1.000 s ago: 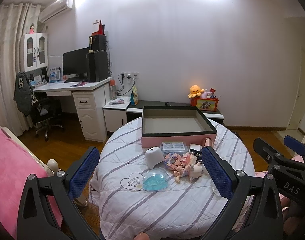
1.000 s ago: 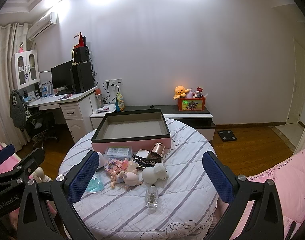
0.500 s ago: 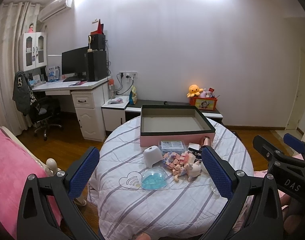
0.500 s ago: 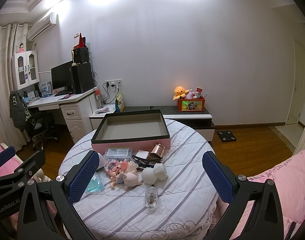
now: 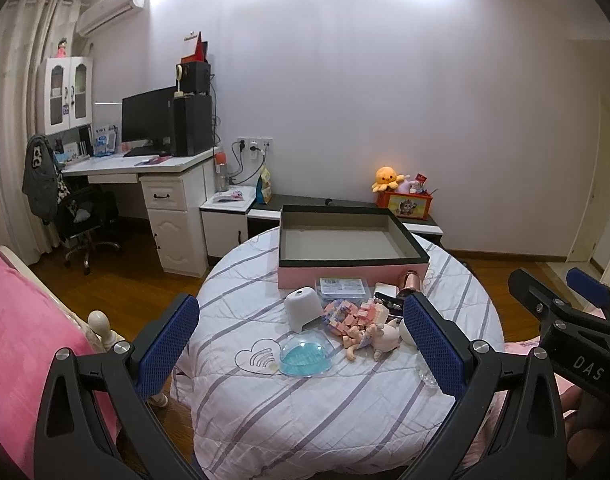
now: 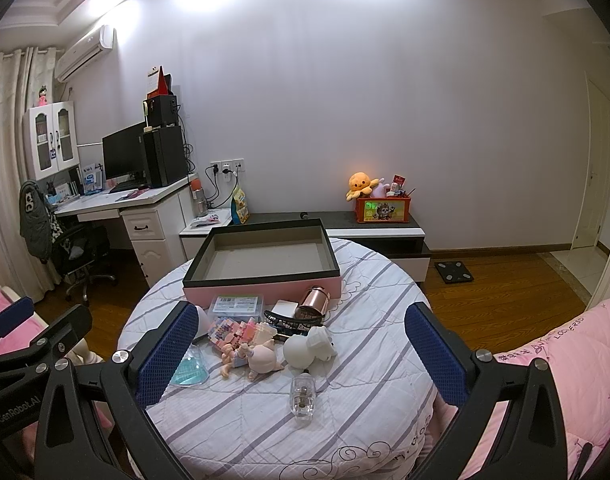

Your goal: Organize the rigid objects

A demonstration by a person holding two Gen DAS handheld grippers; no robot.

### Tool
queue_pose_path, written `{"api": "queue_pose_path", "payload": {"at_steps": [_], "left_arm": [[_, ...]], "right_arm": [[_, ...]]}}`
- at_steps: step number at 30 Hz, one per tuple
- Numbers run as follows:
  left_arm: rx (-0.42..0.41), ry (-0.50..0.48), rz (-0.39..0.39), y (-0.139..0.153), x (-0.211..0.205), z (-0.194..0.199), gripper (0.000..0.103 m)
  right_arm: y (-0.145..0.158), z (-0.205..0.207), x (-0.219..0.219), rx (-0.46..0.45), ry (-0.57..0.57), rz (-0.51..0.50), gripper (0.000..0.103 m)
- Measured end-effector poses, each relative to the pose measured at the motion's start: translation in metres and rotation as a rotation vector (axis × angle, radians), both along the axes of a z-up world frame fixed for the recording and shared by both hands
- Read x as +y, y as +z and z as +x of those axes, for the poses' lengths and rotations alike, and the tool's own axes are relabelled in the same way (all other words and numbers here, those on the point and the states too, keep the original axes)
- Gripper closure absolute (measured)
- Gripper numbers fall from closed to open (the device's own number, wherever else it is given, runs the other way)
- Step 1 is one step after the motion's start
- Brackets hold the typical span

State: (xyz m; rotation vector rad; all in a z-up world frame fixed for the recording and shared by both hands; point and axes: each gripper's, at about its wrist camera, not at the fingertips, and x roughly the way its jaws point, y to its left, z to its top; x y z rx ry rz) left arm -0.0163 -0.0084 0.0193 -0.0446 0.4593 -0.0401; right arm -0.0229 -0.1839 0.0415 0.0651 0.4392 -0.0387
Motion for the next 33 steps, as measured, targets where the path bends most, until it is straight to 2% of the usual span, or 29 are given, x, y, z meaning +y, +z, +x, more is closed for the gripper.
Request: {"api": "queue_pose_path", "payload": {"at_steps": [33], "left_arm": [[-0.003,-0.014,0.000,-0.0016,-0.0027,0.0001,0.000]], "right_arm": [[0.0031,0.0000,-0.0034,-0.003,-0.004,0.004,0.000]]}}
